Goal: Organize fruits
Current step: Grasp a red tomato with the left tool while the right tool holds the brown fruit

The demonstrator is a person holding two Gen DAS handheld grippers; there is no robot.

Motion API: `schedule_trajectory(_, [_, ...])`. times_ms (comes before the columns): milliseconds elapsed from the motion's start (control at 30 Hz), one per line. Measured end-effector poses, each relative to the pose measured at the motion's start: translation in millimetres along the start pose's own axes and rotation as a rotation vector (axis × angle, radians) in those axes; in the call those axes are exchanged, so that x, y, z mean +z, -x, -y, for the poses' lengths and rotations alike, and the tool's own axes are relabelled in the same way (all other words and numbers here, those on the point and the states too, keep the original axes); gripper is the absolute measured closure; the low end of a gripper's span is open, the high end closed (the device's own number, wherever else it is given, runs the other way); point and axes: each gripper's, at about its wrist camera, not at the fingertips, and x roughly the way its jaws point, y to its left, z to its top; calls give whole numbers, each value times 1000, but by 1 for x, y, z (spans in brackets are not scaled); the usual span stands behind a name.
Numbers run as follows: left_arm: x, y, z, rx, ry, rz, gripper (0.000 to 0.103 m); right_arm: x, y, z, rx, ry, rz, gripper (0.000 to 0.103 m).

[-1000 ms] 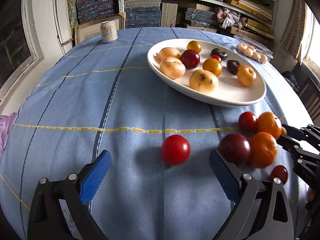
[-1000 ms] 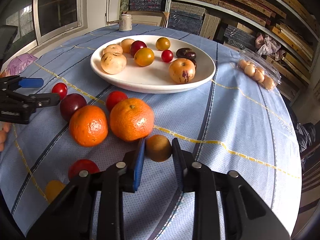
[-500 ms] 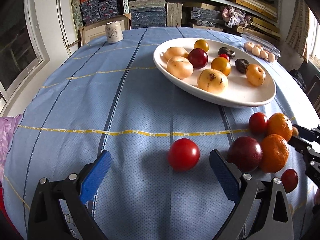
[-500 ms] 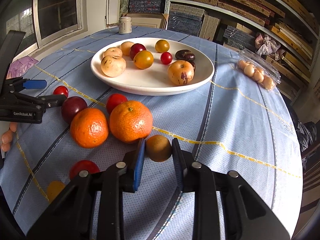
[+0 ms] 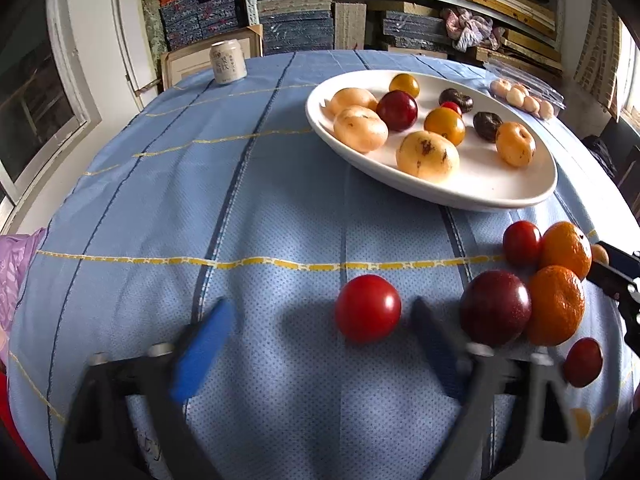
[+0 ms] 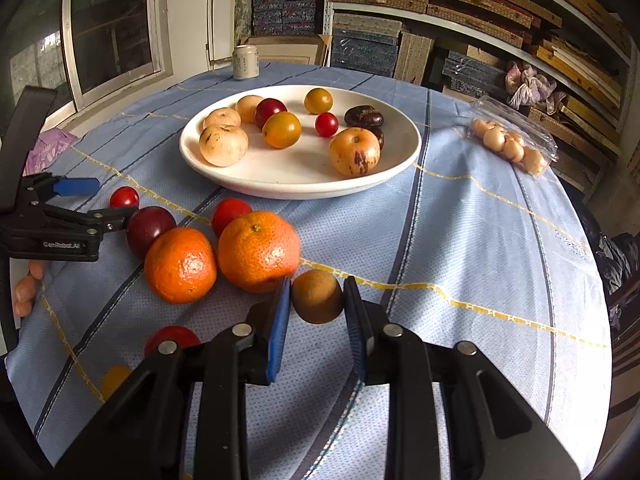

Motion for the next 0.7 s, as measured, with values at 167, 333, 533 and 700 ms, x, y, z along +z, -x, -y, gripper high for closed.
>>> schedule_trajectory(167, [-1, 5, 3, -2, -20, 26, 61, -1, 1, 1, -1, -8, 4, 77])
schedule_trajectory(333, [-2, 11, 7, -1, -34, 47, 66, -1, 2, 1, -1, -7, 8, 77])
schedule_trajectory(533, [-6, 20, 15, 20, -65, 75, 73, -2, 3, 2, -1, -15, 10, 77])
schedule_trajectory(700, [-8, 21, 15, 15, -60, 76, 74, -1, 4, 2, -9, -14, 18, 77])
